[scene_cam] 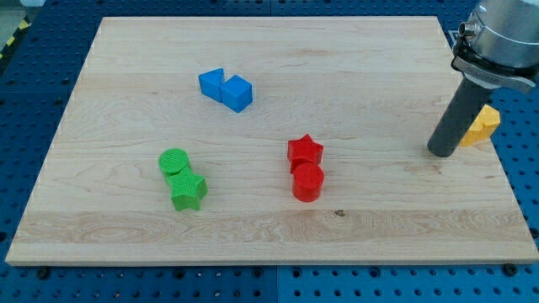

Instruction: Point your arm at the blue triangle

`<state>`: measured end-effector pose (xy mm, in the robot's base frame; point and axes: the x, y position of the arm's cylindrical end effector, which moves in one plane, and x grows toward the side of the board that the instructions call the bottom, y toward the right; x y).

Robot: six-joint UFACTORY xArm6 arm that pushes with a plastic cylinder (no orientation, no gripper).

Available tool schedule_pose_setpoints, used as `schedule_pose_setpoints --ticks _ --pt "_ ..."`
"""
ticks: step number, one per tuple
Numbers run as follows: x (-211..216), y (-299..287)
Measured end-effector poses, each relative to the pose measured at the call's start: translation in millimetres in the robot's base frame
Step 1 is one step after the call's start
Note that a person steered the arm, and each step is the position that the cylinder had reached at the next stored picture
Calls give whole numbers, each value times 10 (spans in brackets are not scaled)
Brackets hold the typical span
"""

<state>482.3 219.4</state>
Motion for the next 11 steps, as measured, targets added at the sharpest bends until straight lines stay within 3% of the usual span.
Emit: schedule_pose_setpoints --ticks 2,5,8,11 --pt "-145 -496" --pt "-330 -778" --pt "-1375 -1805" --pt "-1620 -3236"
